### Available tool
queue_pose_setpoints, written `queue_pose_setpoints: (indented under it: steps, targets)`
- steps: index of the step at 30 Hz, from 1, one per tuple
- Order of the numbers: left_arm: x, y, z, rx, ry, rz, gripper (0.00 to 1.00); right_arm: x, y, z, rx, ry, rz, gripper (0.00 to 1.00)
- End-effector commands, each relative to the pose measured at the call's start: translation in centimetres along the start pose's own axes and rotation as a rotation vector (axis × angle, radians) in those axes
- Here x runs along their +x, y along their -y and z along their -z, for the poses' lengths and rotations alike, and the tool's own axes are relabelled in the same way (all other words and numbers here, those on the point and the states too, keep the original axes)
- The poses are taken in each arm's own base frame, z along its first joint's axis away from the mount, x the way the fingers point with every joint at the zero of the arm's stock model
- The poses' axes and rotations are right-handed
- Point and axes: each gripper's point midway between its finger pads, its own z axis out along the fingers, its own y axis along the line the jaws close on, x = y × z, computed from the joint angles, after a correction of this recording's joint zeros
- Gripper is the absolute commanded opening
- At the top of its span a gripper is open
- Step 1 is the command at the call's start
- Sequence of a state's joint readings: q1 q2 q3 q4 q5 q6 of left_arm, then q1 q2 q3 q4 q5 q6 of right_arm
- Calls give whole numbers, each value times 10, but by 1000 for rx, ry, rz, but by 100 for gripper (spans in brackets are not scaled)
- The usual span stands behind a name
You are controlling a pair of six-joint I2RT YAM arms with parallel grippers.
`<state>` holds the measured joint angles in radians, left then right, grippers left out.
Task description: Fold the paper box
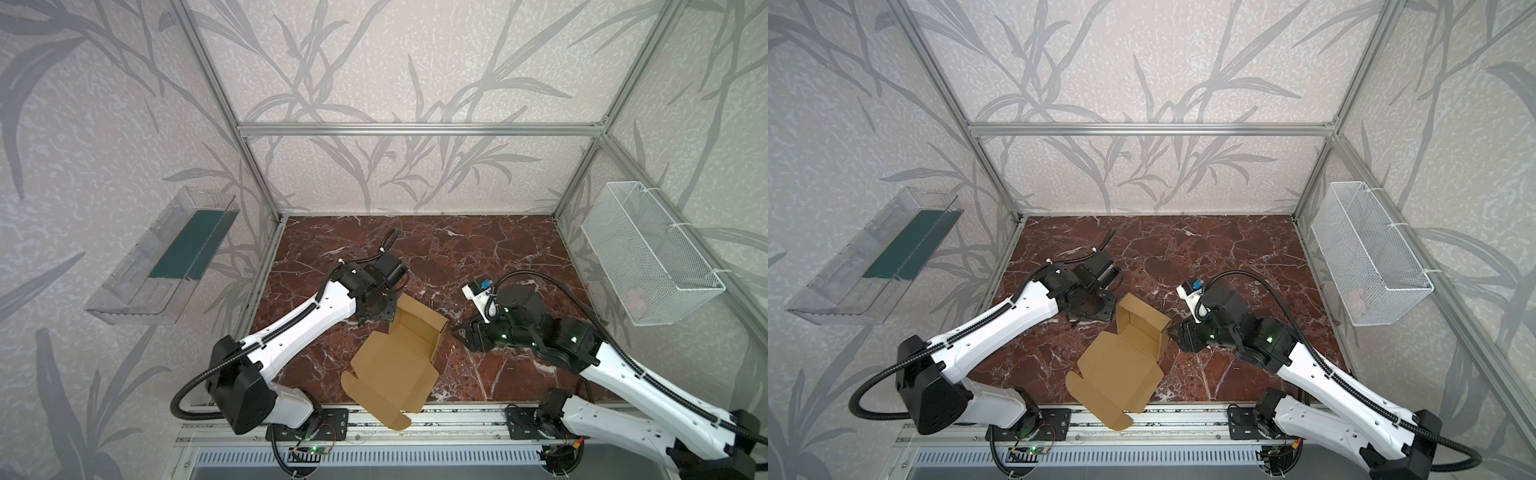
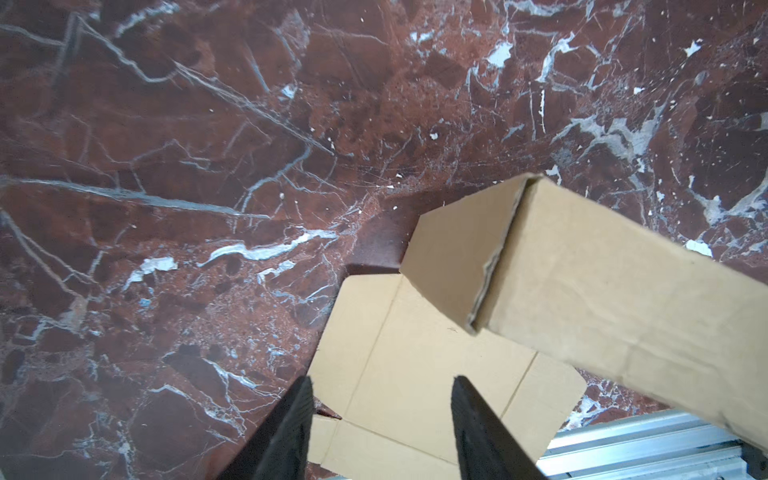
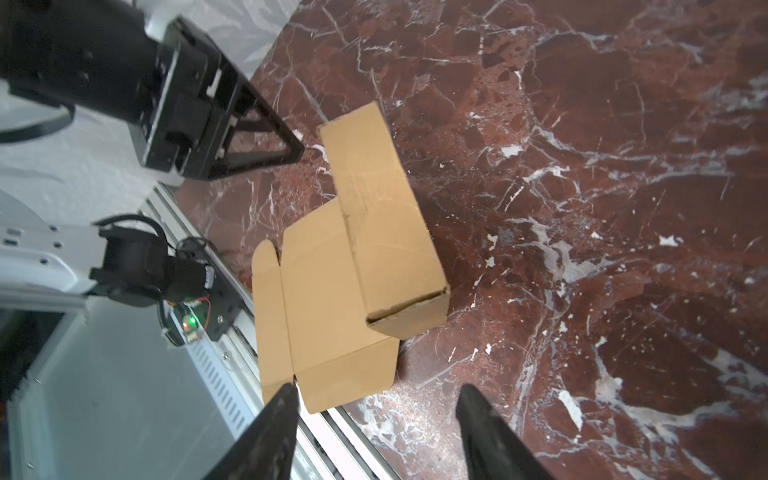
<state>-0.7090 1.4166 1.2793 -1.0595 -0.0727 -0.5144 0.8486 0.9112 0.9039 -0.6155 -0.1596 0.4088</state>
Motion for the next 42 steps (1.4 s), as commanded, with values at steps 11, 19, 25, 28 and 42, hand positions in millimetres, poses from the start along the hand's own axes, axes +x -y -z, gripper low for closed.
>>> queue_pose_setpoints:
  steps: [11,19,25,28,42]
  targets:
    - [-5,-91,70,-169,515,85,99,-12,-45,-36,129,-63,431,59]
    - [8,-102,52,-189,534,127,99,-12,-44,-60,182,-103,489,55]
    - [8,-104,50,-209,520,122,99,-12,-34,-72,251,-129,511,52]
    - [8,-104,49,-205,518,125,99,-14,-23,-75,307,-132,513,50]
    - [9,-106,51,-212,524,136,99,-15,45,-72,338,-129,254,44]
